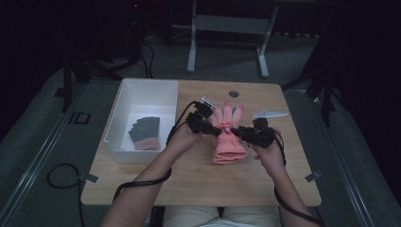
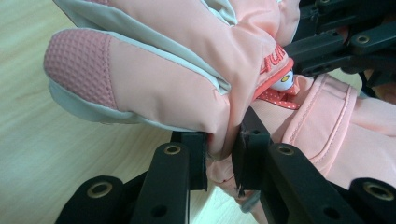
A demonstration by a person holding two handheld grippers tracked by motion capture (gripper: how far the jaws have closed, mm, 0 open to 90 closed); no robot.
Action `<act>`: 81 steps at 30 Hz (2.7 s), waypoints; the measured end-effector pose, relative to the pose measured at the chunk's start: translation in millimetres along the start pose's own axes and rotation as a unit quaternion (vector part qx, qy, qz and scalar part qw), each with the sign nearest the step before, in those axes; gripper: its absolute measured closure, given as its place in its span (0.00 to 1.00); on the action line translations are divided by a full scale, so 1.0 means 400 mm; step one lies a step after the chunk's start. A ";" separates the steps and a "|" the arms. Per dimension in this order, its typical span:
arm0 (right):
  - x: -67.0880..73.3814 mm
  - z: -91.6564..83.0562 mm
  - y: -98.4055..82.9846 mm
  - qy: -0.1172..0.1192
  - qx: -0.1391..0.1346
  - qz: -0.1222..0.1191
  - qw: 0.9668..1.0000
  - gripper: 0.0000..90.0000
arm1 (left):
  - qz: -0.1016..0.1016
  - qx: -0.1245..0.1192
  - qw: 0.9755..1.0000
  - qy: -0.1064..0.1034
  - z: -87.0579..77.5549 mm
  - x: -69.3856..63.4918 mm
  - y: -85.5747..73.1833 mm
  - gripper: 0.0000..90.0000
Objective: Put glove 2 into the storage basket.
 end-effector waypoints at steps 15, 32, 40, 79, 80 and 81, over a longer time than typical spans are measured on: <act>0.064 -0.020 0.104 0.005 -0.025 -0.029 0.999 0.80 | 0.026 -0.004 0.999 0.029 -0.125 0.014 0.056 0.85; 0.165 0.056 0.264 0.028 -0.035 -0.061 0.997 0.80 | 0.013 -0.008 0.998 0.064 -0.304 0.119 0.068 0.85; 0.226 0.125 0.323 0.039 -0.029 -0.080 0.996 0.80 | 0.000 -0.005 0.997 0.083 -0.381 0.186 0.037 0.86; 0.348 0.593 0.251 0.027 0.136 -0.055 0.989 0.82 | -0.082 0.113 0.984 0.109 -0.318 0.490 -0.276 0.85; 0.350 0.594 0.250 0.023 0.143 -0.057 0.988 0.82 | -0.083 0.115 0.984 0.111 -0.313 0.488 -0.278 0.85; 0.351 0.598 0.249 0.019 0.153 -0.059 0.986 0.82 | -0.082 0.119 0.983 0.112 -0.309 0.488 -0.281 0.85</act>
Point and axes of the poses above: each handheld gripper's, and its own axes: z roughly forward along the jaws, y roughly out of its top, x roughly to its left, the point moved 5 cm from there along z, roughly forward along the jaws, and after that the axes turned 8 degrees about y, right-handed, at the moved point
